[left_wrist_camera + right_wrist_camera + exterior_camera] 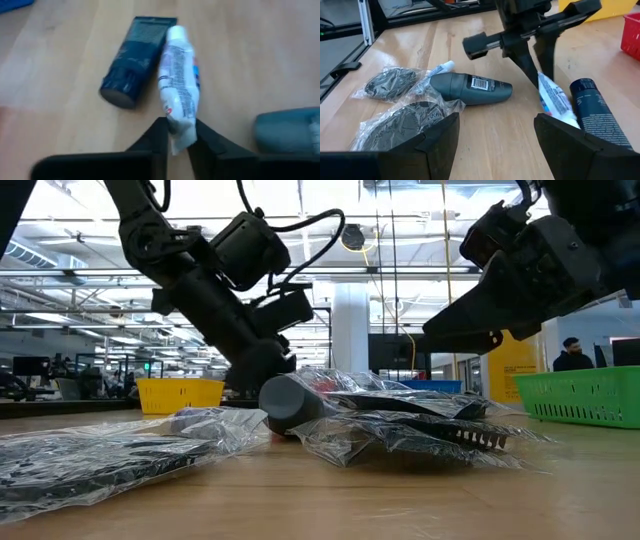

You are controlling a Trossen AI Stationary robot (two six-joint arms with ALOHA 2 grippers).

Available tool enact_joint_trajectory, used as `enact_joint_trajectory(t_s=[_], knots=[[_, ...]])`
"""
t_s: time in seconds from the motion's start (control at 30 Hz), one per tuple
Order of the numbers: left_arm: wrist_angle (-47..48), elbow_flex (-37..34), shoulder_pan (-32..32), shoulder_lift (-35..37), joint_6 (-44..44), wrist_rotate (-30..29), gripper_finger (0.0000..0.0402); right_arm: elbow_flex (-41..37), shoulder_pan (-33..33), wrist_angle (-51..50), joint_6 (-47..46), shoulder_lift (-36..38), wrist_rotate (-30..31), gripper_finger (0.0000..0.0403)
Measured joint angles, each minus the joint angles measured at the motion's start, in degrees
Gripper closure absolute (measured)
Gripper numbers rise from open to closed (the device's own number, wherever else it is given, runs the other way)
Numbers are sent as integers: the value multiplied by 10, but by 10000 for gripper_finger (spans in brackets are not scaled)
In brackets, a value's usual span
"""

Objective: Pick & Place Travel size toiletries
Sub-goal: Put the white toothpaste into the red bin

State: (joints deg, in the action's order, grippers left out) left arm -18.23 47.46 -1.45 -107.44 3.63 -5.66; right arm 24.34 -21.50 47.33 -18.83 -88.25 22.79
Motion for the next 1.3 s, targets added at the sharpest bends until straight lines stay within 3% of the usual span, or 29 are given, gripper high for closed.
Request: enact_joint_trajectory(t_s=[0.1,0.37,0.63,0.93,1.1,1.3], knots=[[15,0,-7,11,-40,19,393,0,0,0,-1,0,0,154],[103,0,-22,110,-151,-2,397,0,0,-8,-15,0,0,154],[108,1,32,204,-250,-55,400,0,0,-8,-13,0,29,154],[108,0,168,177,-279,-135,398,0,2,-4,-30,0,30,154],[90,0,223,143,-320,-95,398,0,1,-4,-34,0,30,154],[42,0,241,98,-345,-49,388,0,1,0,-37,0,30,154]])
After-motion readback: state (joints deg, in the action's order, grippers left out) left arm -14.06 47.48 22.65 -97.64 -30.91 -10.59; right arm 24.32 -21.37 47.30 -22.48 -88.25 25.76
